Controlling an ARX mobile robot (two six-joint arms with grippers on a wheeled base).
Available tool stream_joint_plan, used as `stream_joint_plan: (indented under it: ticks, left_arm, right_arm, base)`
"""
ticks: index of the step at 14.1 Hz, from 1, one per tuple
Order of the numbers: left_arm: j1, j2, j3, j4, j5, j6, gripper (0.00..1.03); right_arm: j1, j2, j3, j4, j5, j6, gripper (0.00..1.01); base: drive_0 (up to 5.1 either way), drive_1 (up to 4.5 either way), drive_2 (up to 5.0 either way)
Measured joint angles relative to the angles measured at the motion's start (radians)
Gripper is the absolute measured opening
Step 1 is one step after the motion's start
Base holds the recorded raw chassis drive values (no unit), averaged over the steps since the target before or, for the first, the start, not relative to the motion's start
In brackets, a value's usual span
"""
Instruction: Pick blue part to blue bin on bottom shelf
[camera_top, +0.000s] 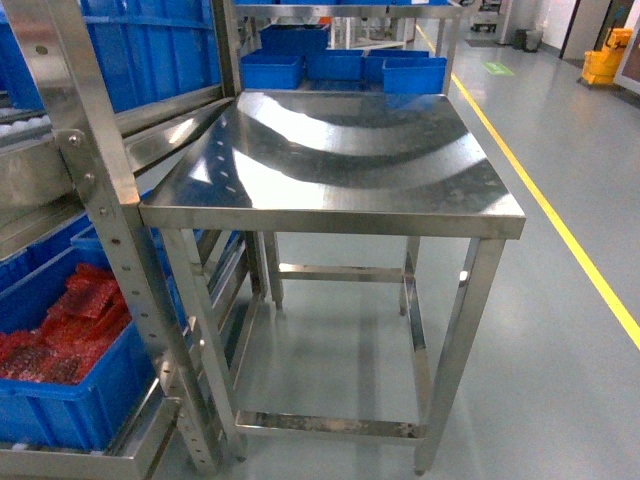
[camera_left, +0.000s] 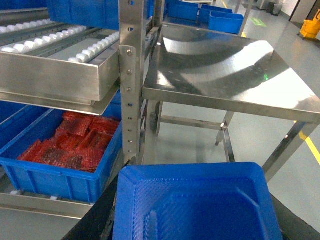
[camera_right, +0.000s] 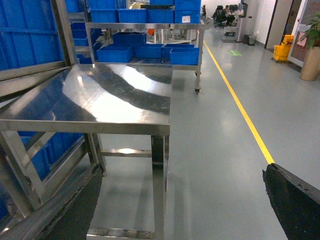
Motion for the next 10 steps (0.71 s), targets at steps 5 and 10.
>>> stream_joint_plan:
  ticks: [5, 10]
  left_arm:
    - [0.000, 0.000, 0.000, 0.001, 0.000, 0.000, 0.43]
    - [0.000, 0.000, 0.000, 0.002, -0.001, 0.000, 0.43]
  right_arm:
    - [0.000, 0.000, 0.000, -0.002, 0.000, 0.000, 0.98]
    - [0.000, 0.000, 0.000, 0.002, -0.001, 0.000, 0.98]
  base:
    - [-4.6, 3.78, 1.2]
    - [-4.8, 3.65, 1.0]
